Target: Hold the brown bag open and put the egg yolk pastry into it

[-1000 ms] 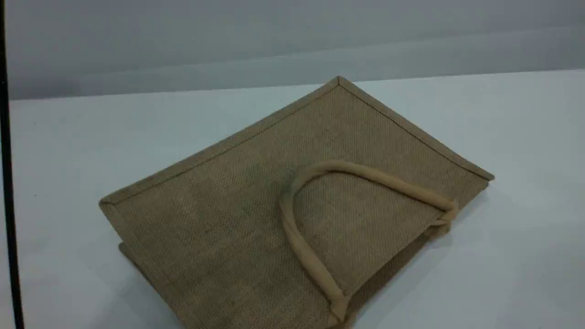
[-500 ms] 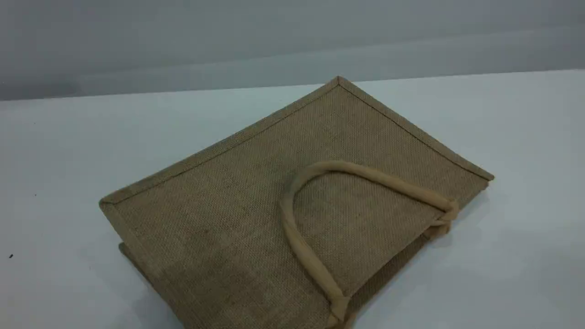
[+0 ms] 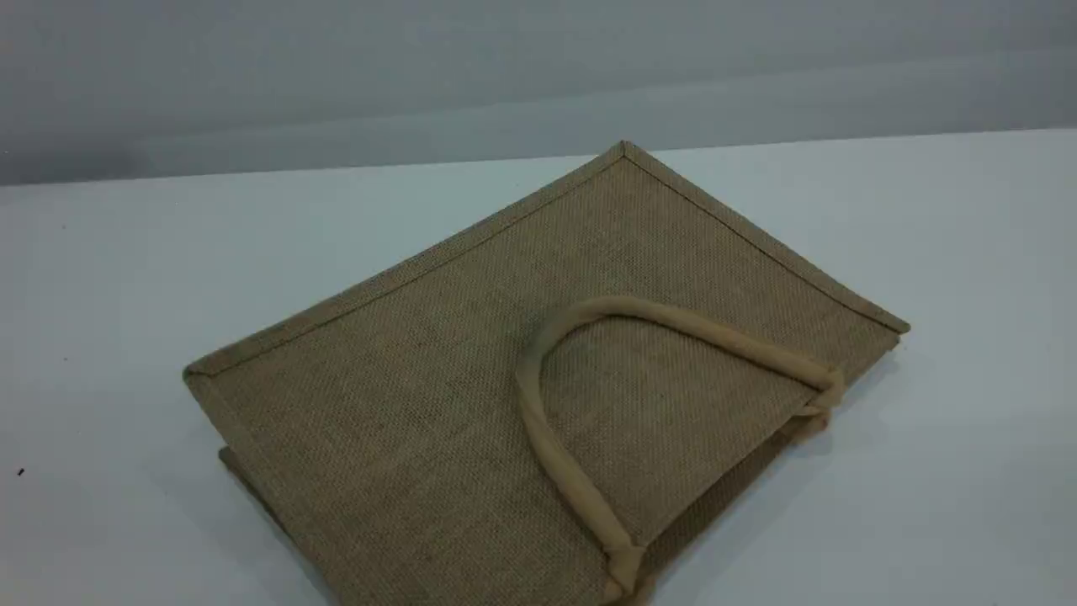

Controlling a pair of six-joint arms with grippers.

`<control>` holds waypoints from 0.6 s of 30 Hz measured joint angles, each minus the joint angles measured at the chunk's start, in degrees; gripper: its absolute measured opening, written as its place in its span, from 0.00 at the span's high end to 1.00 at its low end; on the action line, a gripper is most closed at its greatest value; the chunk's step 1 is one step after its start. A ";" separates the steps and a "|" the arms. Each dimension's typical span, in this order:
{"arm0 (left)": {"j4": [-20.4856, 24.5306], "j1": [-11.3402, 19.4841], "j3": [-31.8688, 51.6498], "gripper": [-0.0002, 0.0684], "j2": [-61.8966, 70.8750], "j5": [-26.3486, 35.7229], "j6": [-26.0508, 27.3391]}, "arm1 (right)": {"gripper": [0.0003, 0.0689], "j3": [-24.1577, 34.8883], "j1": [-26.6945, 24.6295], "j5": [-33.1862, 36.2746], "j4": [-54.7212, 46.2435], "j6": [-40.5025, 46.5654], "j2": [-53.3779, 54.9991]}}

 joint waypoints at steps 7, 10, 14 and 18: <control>5.80 0.00 5.63 0.28 -14.79 -0.54 -5.98 | 0.31 0.00 0.00 0.00 0.23 0.00 0.00; 5.80 0.00 7.24 0.28 -19.05 -0.41 -6.14 | 0.31 0.00 0.00 0.00 0.23 -0.07 0.00; 5.68 0.00 9.18 0.28 -22.74 -0.86 -6.08 | 0.31 0.00 0.00 0.00 0.23 -0.07 0.00; 5.68 0.05 9.05 0.28 -25.56 -1.19 -6.08 | 0.31 0.00 0.00 0.00 0.26 -0.07 0.00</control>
